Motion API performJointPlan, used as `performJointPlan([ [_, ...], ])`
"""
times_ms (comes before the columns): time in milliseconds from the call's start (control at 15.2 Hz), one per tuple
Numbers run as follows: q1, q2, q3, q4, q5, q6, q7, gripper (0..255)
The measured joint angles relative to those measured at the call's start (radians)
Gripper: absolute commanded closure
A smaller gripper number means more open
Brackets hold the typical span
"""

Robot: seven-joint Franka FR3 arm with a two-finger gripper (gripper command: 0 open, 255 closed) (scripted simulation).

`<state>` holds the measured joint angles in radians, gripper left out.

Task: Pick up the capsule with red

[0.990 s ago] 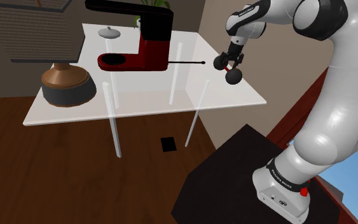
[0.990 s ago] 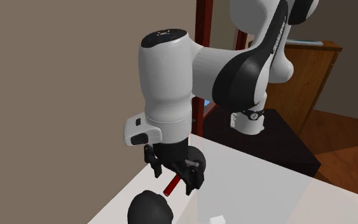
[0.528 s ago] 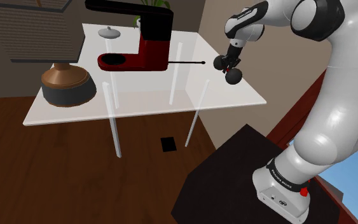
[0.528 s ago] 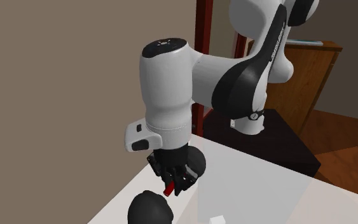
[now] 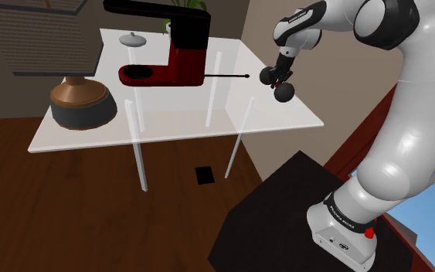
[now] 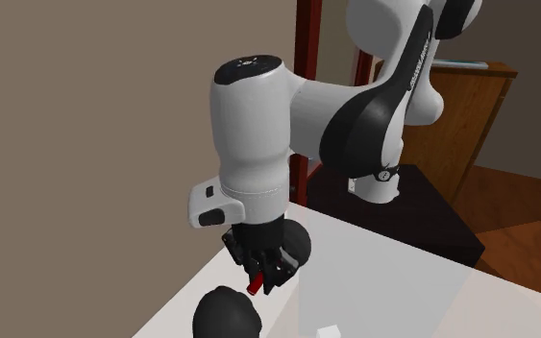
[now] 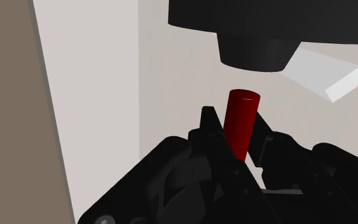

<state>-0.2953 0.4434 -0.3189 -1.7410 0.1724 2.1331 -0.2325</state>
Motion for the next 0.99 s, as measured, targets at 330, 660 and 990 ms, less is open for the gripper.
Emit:
performJointPlan([
  [330, 0.002, -0.026, -0.006, 0.025, -0.011, -0.05, 0.006, 255],
  [660, 0.005, -0.053, -0.011, 0.053, -0.023, -0.104, 0.015, 255],
  [990, 0.007, -0.076, -0.015, 0.084, -0.032, -0.156, 0.021, 255],
])
